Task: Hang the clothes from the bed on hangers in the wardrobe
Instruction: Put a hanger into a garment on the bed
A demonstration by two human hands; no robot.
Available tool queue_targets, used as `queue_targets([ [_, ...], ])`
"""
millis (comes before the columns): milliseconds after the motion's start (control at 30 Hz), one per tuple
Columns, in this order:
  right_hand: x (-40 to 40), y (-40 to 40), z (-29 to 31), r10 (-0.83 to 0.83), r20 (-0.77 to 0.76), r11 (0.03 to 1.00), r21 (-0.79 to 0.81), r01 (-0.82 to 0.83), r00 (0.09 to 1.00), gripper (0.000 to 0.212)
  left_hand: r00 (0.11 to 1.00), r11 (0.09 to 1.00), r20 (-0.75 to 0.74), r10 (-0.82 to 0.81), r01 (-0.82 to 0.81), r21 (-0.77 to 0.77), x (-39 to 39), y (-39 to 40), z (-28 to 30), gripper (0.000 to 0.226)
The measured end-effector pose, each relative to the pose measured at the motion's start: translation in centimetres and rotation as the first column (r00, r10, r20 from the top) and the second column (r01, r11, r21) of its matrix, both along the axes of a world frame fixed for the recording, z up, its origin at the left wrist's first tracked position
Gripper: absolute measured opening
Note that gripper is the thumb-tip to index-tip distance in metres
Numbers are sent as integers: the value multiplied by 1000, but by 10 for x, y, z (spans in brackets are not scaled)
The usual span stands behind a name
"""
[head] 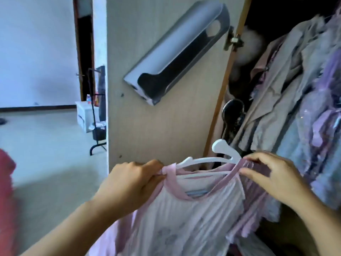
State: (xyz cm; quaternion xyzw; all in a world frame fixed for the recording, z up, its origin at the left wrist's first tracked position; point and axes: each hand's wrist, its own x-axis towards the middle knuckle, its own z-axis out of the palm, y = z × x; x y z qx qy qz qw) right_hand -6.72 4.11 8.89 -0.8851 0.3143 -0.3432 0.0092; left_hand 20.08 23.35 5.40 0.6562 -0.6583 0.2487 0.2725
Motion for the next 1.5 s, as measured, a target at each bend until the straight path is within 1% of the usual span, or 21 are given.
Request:
queue_targets([
  [33, 14, 8, -13, 93, -3, 995, 47, -93, 996, 23, 1000, 999, -11, 27, -27, 20, 7, 24, -12, 26],
  [100, 40, 24, -37, 257, -12, 956, 148, -252, 966, 16, 996, 994, -41, 84, -82, 66, 19, 70, -32, 29],
  [167, 71, 50, -58, 386, -21, 900, 228, -371, 922, 15, 986, 984, -66, 156, -150, 94, 28, 120, -46, 35],
  [233, 101, 78, -77, 505, 28, 826, 273, -492, 863, 20, 963, 972, -150, 222, -207, 109, 35, 168, -59, 34],
  [300, 129, 106, -90, 589, 104, 759, 267, -593, 801, 28, 928, 951, -207, 309, -296, 90, 38, 209, -67, 36],
  [367, 158, 133, -97, 659, 158, 699, 230, -677, 735, 30, 876, 900, -211, 433, -432, 55, 39, 243, -76, 42],
  [400, 173, 144, -98, 686, 171, 676, 212, -706, 707, 32, 848, 871, -210, 486, -491, 34, 39, 257, -79, 39],
  [500, 223, 172, -96, 753, 192, 615, 133, -777, 629, 38, 761, 790, -264, 593, -613, 9, 44, 291, -84, 21],
  [567, 262, 191, -93, 790, 188, 581, 73, -811, 583, 34, 691, 714, -269, 671, -700, -12, 56, 311, -84, 20],
  [633, 308, 211, -85, 816, 171, 562, -13, -827, 552, 36, 619, 631, -276, 735, -774, -54, 76, 330, -84, 20],
  [733, 383, 238, -64, 819, 154, 571, -139, -809, 552, 36, 507, 498, -322, 800, -859, -114, 119, 350, -77, 22],
  [767, 412, 247, -55, 824, 156, 565, -163, -809, 544, 34, 475, 457, -332, 815, -879, -136, 139, 357, -72, 24],
  [867, 491, 271, -30, 836, 183, 546, -188, -817, 517, 27, 416, 377, -359, 836, -909, -177, 196, 377, -54, 22],
  [933, 540, 285, -20, 854, 204, 514, -194, -836, 478, 26, 365, 317, -354, 861, -930, -187, 234, 390, -45, 23],
  [1033, 602, 302, -15, 883, 194, 462, -195, -865, 428, 30, 336, 284, -360, 870, -940, -190, 284, 405, -42, 31],
  [1167, 676, 319, -24, 912, 182, 392, -129, -911, 367, 29, 303, 264, -370, 878, -952, -154, 341, 419, -54, 29],
  [1233, 710, 328, -34, 927, 165, 356, -113, -928, 336, 36, 286, 261, -406, 868, -958, -118, 366, 425, -65, 26],
  [1333, 758, 341, -55, 944, 138, 313, -91, -945, 300, 46, 248, 246, -451, 857, -967, -63, 398, 433, -82, 31],
  [1400, 796, 350, -72, 955, 114, 282, -69, -957, 273, 47, 228, 232, -461, 857, -971, -47, 424, 441, -97, 30],
  [1500, 856, 369, -97, 973, 72, 223, -46, -974, 219, 41, 188, 204, -484, 854, -979, -19, 464, 453, -120, 23],
])
